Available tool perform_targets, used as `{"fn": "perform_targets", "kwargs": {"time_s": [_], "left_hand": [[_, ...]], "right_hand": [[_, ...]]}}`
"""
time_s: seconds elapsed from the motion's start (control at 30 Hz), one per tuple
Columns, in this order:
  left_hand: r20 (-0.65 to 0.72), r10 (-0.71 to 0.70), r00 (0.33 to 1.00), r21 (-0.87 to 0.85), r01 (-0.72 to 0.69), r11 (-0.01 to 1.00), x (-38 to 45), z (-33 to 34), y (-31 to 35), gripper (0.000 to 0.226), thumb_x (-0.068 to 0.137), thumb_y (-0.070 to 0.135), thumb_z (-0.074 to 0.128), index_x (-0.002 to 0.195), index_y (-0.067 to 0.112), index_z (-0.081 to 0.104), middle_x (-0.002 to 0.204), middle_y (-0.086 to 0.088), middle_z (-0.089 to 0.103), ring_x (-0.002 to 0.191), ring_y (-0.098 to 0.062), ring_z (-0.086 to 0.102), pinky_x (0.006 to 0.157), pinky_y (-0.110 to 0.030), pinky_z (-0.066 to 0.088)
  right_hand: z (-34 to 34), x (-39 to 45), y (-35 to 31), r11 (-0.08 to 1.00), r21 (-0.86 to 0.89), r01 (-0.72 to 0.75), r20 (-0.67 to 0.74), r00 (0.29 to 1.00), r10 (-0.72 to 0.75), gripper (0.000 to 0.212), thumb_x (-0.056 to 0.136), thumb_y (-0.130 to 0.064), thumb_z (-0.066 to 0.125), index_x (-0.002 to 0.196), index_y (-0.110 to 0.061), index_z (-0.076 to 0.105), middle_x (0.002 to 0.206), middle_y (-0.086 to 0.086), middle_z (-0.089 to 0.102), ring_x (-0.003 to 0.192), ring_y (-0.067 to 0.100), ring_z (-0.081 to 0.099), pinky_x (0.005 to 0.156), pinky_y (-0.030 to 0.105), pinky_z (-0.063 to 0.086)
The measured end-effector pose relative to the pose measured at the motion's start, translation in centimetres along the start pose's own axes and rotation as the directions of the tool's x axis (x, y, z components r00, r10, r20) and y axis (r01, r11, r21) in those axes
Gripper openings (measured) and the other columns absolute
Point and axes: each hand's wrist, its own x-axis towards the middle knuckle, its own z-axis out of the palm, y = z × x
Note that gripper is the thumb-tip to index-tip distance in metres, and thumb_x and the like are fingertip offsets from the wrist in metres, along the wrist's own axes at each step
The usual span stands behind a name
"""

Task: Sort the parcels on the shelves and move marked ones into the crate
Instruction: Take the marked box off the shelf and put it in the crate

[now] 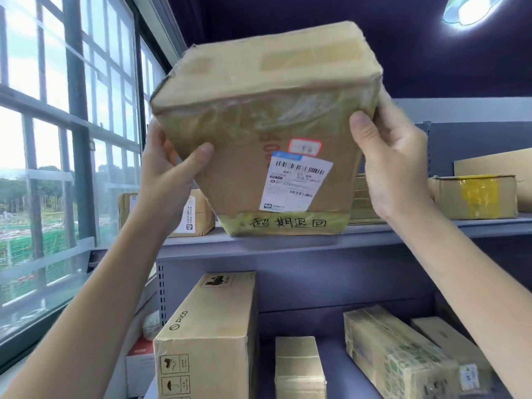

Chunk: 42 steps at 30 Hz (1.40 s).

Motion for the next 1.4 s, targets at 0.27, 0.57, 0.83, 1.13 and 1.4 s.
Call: {"fn": "perform_targets", "kwargs": {"time_s": [0.27,0.57,0.83,1.13,1.4], "left_hand": [[0.007,0.106,0.994,0.029,-0.106,0.994,1.4,0.9,1.1,0.041,0.087,0.005,0.056,0.122,0.022,0.041,0.110,0.008,0.061,0.103,-0.006,0.060,0.084,-0.023,0.050],[0.002,0.015,1.000,0.109,-0.015,0.994,0.5,1.2,-0.9,0.065,0.083,0.016,0.064,0.139,0.011,0.031,0.122,-0.002,0.057,0.106,-0.010,0.060,0.081,-0.025,0.052],[-0.105,0.042,0.994,0.275,-0.012,0.961,2.0,2.0,-1.1,0.061,0.079,0.024,0.065,0.135,0.016,0.040,0.120,0.006,0.059,0.106,-0.003,0.059,0.089,-0.026,0.051],[-0.145,-0.227,0.963,0.146,0.248,0.958,-2.0,1.8,-3.9,0.048,0.082,0.020,0.069,0.120,0.012,0.042,0.097,0.010,0.064,0.082,0.002,0.067,0.065,-0.017,0.054],[-0.048,-0.371,0.928,0.220,0.372,0.902,-7.6,0.4,-4.9,0.056,0.071,0.027,0.074,0.122,0.025,0.051,0.116,0.001,0.064,0.109,-0.016,0.060,0.098,-0.042,0.045]], "right_hand": [[0.3,2.9,-0.7,0.992,0.122,0.012,-0.126,0.992,0.003,0.044,0.094,-0.015,0.044,0.134,0.002,0.042,0.134,0.018,0.052,0.127,0.029,0.047,0.107,0.047,0.036],[0.0,2.7,1.5,0.979,0.156,-0.133,-0.204,0.965,0.164,0.035,0.095,-0.007,0.043,0.129,-0.002,0.052,0.125,0.012,0.060,0.120,0.023,0.054,0.104,0.042,0.041],[-2.1,0.6,3.5,0.941,-0.030,-0.338,0.036,0.940,0.339,0.041,0.082,-0.020,0.067,0.121,-0.020,0.055,0.113,-0.006,0.066,0.102,0.007,0.063,0.085,0.027,0.051],[-2.0,-6.2,7.5,0.766,0.051,-0.640,0.029,0.768,0.640,0.011,0.085,-0.029,0.063,0.095,-0.026,0.062,0.106,-0.007,0.067,0.102,0.009,0.061,0.094,0.030,0.045],[-0.6,-5.6,6.4,0.798,-0.033,-0.602,-0.072,0.798,0.599,0.023,0.088,-0.033,0.059,0.107,-0.021,0.064,0.101,-0.014,0.065,0.105,0.010,0.058,0.089,0.024,0.042]]}}
